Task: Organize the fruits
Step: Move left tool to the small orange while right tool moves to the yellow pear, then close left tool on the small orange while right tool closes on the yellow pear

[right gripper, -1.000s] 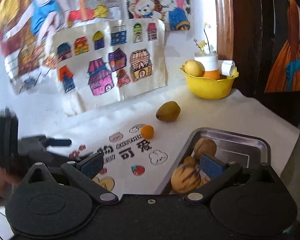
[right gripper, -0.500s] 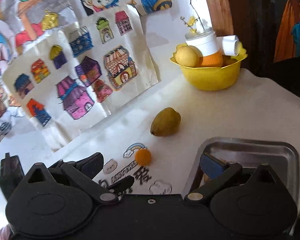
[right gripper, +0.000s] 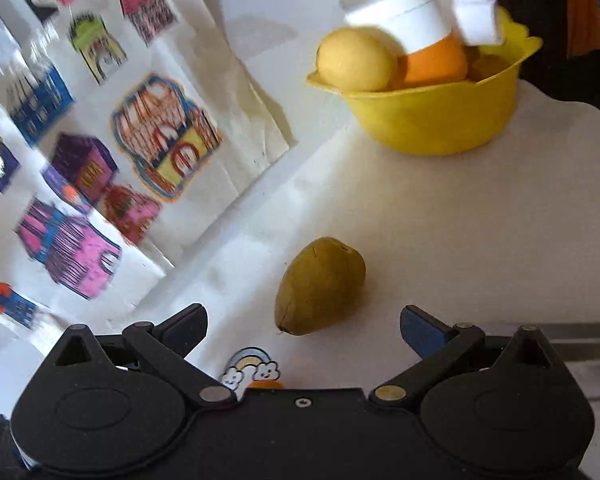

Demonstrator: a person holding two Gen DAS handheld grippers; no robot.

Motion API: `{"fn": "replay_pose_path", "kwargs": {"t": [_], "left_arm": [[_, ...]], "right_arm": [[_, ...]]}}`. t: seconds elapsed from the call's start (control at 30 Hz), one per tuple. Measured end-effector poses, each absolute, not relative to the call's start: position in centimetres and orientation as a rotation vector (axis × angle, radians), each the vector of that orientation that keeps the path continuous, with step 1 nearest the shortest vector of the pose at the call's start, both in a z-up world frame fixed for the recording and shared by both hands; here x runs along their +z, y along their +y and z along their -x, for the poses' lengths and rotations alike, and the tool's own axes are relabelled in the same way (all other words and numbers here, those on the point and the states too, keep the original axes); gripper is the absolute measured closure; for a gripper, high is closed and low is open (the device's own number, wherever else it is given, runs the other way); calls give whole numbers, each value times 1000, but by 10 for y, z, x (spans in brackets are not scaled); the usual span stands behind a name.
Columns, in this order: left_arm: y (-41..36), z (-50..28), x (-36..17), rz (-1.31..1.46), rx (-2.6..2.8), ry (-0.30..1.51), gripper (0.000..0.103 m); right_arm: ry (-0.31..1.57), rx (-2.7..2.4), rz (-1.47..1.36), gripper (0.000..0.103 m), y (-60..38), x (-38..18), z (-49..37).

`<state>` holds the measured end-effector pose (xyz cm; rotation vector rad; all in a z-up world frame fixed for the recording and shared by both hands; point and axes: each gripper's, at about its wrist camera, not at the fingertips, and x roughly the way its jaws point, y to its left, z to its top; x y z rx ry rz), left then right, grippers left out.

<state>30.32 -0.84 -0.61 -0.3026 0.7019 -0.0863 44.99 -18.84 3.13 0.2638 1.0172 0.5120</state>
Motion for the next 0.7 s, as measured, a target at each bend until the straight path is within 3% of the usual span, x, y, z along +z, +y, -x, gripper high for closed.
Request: {"fn": "replay_pose_path", "kwargs": {"t": [0.2, 0.43, 0.7], "left_arm": [[-9, -304, -10, 288, -80, 674, 16], [-14, -304, -10, 273, -109, 660, 39], [-15, -306, -11, 267, -125, 659, 54]], "right_arm": [[1019, 512, -195, 5, -173, 15, -463], [1005, 512, -184, 13, -165, 3, -475], [1001, 513, -207, 19, -163, -2, -480]]}}
